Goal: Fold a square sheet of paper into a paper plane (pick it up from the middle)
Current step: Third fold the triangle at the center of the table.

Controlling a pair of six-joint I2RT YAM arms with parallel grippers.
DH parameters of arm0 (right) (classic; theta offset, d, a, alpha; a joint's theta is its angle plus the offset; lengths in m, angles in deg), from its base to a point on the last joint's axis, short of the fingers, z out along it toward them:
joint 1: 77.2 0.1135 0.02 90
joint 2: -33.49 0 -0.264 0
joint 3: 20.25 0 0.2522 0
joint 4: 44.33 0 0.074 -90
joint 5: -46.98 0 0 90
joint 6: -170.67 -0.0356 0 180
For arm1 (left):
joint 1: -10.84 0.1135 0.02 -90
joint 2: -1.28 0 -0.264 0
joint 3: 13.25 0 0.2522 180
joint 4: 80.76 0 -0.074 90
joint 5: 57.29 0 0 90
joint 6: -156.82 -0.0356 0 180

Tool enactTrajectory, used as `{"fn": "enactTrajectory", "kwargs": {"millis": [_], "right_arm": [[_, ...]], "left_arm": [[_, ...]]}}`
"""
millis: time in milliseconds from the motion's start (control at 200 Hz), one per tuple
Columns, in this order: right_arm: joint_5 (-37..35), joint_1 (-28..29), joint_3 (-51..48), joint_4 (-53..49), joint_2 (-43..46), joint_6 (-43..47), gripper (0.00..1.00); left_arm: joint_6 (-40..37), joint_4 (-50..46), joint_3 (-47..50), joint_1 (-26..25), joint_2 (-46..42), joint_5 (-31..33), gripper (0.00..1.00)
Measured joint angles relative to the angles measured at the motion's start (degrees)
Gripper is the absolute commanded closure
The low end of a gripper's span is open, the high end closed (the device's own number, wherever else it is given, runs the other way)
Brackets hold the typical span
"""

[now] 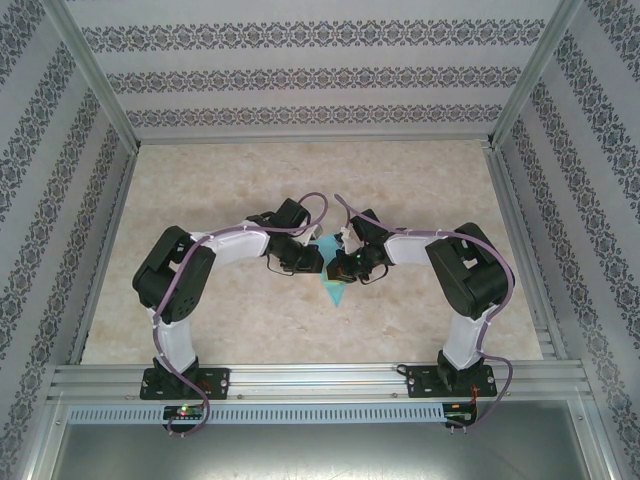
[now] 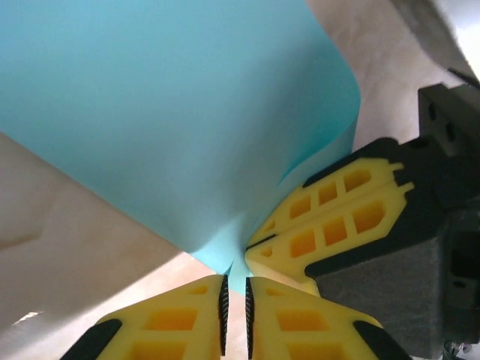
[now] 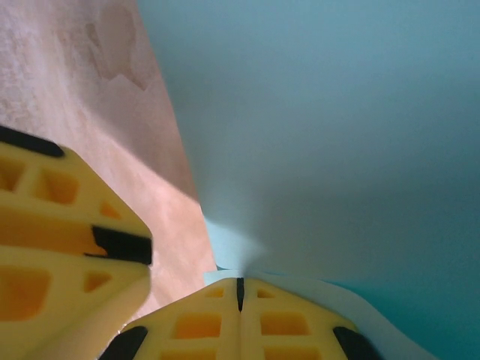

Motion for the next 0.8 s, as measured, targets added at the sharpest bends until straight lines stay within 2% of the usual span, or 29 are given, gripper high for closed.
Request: {"fn": "enactTrajectory", "kwargs": {"millis": [110,799], "right_arm": [[0.26,-0.11,-0.37,0.68,0.00,-0.02,1.00],[2.93,-1.14,-2.73,5.01,0.02,-2.23,1.00]], "left_arm": [[0.83,0.74,1.42,-0.72,0.00,-0.04,0.88],[5.86,9.31,4.85,-1.14,0.00,-2.80,0.93]]}}
